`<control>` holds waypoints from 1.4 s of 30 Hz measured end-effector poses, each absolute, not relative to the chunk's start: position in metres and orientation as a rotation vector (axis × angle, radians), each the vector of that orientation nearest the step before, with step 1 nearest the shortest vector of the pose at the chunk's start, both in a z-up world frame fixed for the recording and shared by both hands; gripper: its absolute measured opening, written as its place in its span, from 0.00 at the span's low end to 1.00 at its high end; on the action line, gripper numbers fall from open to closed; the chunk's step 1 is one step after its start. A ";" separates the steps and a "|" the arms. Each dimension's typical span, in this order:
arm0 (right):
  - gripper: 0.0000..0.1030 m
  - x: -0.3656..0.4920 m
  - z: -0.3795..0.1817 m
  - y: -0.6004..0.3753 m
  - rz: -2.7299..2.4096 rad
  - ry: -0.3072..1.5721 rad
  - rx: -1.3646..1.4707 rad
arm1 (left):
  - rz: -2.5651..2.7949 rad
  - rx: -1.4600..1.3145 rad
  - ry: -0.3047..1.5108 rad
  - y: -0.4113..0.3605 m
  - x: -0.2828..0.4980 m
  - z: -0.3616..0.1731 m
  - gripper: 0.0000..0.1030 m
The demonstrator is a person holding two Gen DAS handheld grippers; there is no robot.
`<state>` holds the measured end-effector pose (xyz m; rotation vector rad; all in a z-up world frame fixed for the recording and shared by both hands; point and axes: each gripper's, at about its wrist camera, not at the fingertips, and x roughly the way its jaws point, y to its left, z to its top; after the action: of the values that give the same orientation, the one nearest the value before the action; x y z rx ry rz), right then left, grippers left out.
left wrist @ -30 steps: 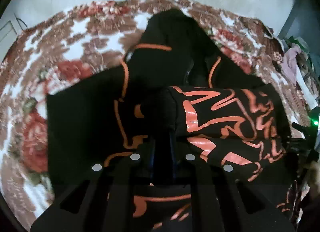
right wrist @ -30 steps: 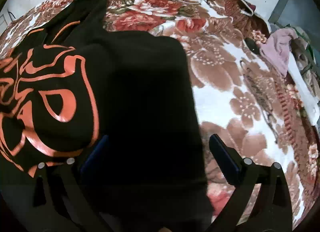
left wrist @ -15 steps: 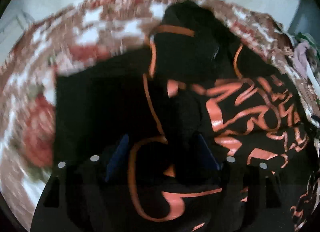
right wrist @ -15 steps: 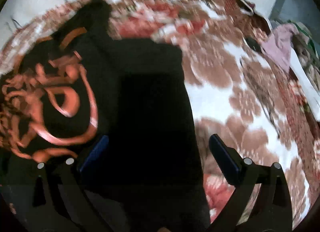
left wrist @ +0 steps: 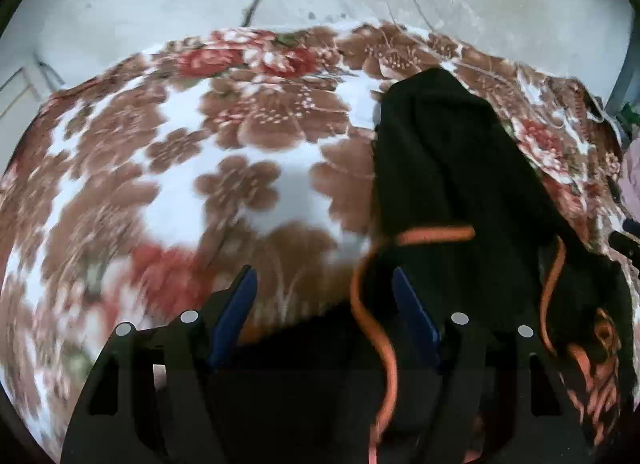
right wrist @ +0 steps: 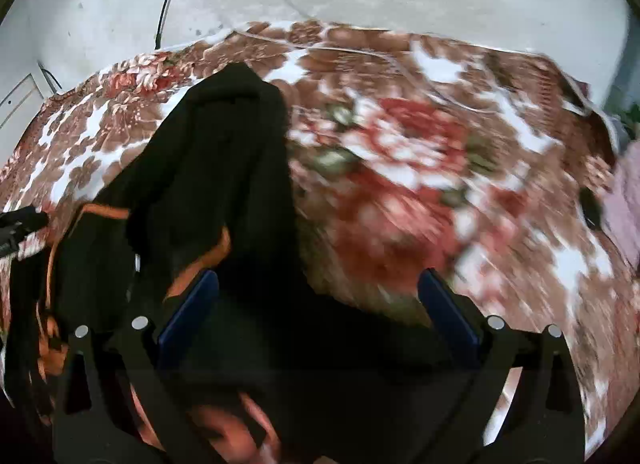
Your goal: Fold large clothes
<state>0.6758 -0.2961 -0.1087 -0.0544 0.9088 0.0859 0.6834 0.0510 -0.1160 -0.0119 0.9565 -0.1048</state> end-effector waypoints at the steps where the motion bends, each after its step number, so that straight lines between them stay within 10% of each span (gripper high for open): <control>1: 0.95 0.689 -0.112 -0.290 0.094 0.923 -0.062 | -0.114 0.002 0.962 0.047 0.696 -0.117 0.68; 8: 0.95 0.801 -0.138 -0.260 0.111 0.967 -0.093 | -0.164 0.041 0.952 0.015 0.794 -0.128 0.67; 12: 0.95 0.841 -0.156 -0.247 0.140 0.969 -0.050 | -0.171 0.065 0.959 -0.003 0.849 -0.148 0.41; 15: 0.93 0.857 -0.172 -0.239 0.129 0.985 -0.082 | -0.228 0.095 0.962 -0.021 0.863 -0.159 0.57; 21: 0.39 0.863 -0.176 -0.231 0.220 0.992 -0.048 | -0.277 0.077 0.996 -0.026 0.879 -0.163 0.53; 24: 0.19 0.857 -0.176 -0.218 0.224 0.976 -0.140 | -0.266 0.107 1.031 -0.030 0.882 -0.173 0.03; 42: 0.14 0.712 -0.047 -0.208 0.274 0.679 -0.209 | -0.385 0.053 0.791 -0.029 0.749 -0.042 0.02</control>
<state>0.7118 -0.2083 -0.0466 -0.2086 0.6793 0.2735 0.7490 -0.0292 -0.0424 0.0529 0.7913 -0.3847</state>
